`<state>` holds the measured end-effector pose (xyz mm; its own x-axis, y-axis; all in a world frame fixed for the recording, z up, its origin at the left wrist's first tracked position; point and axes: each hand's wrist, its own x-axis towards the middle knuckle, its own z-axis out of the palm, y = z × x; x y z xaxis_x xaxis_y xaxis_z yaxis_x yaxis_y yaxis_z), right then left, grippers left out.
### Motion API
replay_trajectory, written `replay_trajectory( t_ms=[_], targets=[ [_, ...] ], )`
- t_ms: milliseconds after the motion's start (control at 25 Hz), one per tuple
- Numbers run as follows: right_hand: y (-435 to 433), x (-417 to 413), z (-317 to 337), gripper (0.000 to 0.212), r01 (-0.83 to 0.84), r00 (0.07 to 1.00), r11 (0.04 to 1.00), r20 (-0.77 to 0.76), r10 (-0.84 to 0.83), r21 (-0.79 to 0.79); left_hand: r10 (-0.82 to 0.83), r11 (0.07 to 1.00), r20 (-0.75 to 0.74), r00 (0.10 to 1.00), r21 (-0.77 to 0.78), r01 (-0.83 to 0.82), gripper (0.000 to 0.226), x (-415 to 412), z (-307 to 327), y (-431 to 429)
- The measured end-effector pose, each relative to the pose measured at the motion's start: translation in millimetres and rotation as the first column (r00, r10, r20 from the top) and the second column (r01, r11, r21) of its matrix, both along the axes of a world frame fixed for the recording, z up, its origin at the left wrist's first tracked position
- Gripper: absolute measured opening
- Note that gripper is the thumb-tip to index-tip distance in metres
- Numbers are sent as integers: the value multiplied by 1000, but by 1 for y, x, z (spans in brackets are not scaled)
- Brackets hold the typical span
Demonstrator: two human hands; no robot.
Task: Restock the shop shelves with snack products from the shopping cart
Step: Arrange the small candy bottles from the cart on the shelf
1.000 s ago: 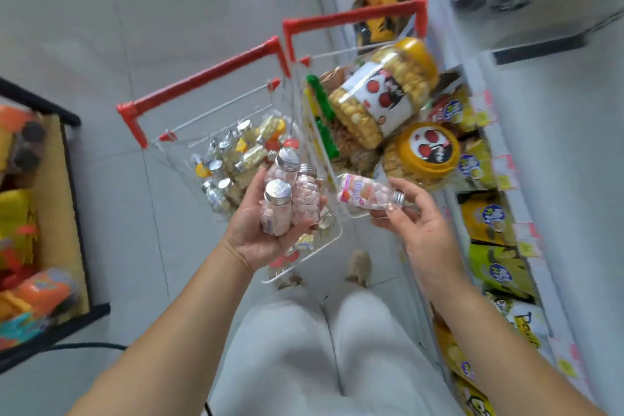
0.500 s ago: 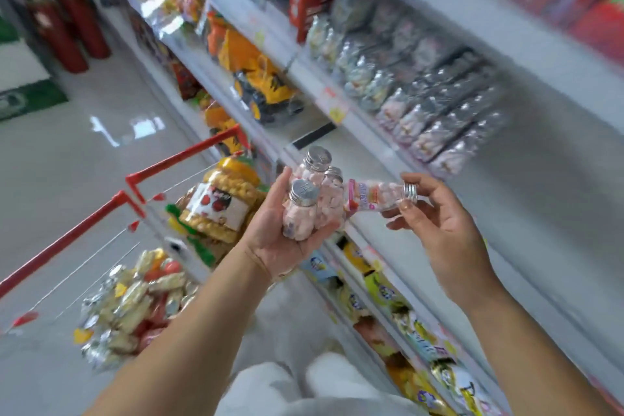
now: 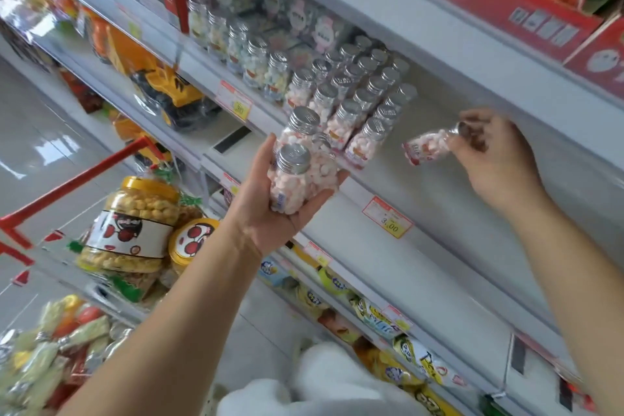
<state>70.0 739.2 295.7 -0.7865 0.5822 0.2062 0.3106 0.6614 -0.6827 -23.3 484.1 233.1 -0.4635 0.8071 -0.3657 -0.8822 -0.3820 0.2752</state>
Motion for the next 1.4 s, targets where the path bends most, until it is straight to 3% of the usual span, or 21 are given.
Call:
replay_trajectory(
  t_ms=[80,200,320,400,480,680,960,1160,1400],
  targets=[
    [17,-13,-11,28,-19,991,995,132,6,94,-13,1000,17,1000,-18,13,57,-3,-9,-3],
    [25,-33,-16,24,-43,986,994,167,27,97,-19,999,22,1000,-44,20,57,-5,-16,-7],
    [20,-37,-21,10,42,997,972,71,-26,-232,-26,998,13,1000,-57,27,58,-7,-18,-10],
    [16,-32,-28,7,146,989,878,57,-135,-456,-43,998,5,999,-53,43,61,-8,-19,-12],
    [17,-30,-32,14,219,975,807,100,-197,-549,-57,997,-1,998,-45,56,64,-10,-21,-14],
    [24,-47,-23,19,239,970,813,166,-177,-530,-34,999,-13,999,-41,34,64,-16,-21,-11],
    [42,-88,-9,21,245,968,775,97,-233,-583,-16,999,-30,999,-51,15,63,-21,-21,-11],
    [44,-115,-8,23,215,971,835,205,-126,-507,-18,998,-32,999,-67,16,64,-18,-23,-11],
    [40,-124,-13,26,175,978,843,190,-89,-509,-24,998,-3,1000,-64,24,63,-12,-26,-13]
  ],
)
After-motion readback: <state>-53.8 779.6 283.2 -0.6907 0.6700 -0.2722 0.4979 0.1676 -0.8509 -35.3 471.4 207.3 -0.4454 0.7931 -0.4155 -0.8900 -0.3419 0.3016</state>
